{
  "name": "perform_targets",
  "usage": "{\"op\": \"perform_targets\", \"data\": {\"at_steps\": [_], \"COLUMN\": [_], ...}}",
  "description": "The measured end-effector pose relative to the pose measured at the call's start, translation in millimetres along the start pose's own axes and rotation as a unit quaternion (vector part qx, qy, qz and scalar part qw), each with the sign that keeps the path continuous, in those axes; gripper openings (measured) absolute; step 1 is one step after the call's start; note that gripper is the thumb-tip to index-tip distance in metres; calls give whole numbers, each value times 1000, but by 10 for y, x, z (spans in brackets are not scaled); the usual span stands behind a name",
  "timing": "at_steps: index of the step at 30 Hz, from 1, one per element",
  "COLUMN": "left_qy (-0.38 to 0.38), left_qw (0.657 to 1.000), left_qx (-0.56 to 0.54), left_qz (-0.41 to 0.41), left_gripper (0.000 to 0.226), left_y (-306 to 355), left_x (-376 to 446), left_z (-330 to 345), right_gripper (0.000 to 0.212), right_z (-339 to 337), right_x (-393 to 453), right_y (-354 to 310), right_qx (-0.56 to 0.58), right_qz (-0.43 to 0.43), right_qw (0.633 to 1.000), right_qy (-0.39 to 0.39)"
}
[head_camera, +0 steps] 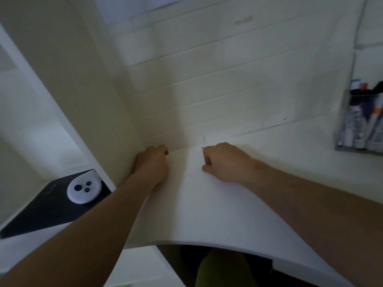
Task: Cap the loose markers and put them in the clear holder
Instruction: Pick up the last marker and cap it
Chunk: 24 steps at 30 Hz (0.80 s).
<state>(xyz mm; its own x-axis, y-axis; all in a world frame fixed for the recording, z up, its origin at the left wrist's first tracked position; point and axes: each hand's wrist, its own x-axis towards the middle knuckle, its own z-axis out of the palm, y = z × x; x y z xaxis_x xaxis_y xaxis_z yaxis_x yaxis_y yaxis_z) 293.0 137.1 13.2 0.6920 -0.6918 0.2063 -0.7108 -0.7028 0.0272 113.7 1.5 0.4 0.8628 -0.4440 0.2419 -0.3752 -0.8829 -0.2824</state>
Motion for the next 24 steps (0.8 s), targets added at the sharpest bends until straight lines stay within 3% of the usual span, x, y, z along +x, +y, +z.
{"op": "perform_targets", "data": {"at_steps": [5, 9, 12, 17, 22, 24], "left_qy": [26, 4, -59, 8, -36, -45], "left_qw": [996, 997, 994, 990, 928, 906], "left_qx": [-90, 80, 86, -106, -348, -397], "left_qz": [9, -22, -26, 90, 125, 141], "left_gripper": [33, 23, 26, 32, 36, 33], "left_y": [71, 124, 138, 440, 1240, 1471], "left_x": [79, 63, 42, 45, 46, 109], "left_z": [95, 131, 131, 220, 127, 138], "right_gripper": [17, 21, 20, 13, 51, 51], "right_z": [-366, -539, -453, -270, -344, -423], "right_x": [-318, -519, -616, -684, -738, -777], "right_y": [560, 1023, 1175, 1165, 1280, 1399], "right_qx": [-20, -23, 26, 18, 28, 23], "right_qz": [49, 93, 99, 77, 113, 123], "right_qw": [998, 995, 995, 994, 984, 981], "right_qy": [-28, -33, 14, 75, 135, 152]}}
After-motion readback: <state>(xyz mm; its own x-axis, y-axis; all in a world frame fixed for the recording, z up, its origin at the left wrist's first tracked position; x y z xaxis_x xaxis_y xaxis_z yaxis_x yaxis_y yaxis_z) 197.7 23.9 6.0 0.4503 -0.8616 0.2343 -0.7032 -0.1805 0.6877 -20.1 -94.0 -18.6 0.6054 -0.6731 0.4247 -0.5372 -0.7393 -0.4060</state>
